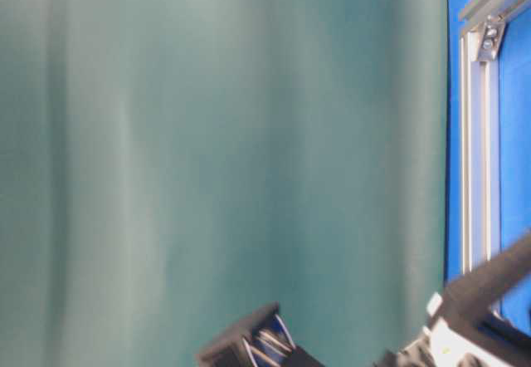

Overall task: Insert the wire through the string loop located on the right side.
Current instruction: 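Move the left gripper right toward the plug beyond the loop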

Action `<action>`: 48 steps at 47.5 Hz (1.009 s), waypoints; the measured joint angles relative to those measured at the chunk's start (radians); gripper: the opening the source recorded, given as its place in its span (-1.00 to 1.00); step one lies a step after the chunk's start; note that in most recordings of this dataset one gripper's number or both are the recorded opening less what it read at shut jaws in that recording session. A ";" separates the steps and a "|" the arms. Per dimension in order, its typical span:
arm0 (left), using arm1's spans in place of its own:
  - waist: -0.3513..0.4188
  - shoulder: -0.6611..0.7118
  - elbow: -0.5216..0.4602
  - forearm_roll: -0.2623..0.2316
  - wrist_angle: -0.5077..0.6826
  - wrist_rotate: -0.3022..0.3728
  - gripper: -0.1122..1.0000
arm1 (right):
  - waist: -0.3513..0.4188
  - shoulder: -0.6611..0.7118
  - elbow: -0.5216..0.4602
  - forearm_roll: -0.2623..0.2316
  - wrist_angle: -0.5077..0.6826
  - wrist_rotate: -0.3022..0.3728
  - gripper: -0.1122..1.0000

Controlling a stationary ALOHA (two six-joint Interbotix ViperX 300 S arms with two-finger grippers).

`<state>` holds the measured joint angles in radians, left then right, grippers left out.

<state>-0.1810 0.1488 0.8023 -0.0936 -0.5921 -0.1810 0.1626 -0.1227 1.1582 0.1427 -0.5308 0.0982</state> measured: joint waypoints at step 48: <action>0.074 0.164 -0.319 0.002 0.147 0.020 -0.35 | 0.000 0.000 -0.003 0.000 0.000 0.000 -0.86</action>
<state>-0.1074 0.3129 0.4832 -0.0920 -0.4449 -0.1611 0.1626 -0.1227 1.1551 0.1427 -0.5308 0.0982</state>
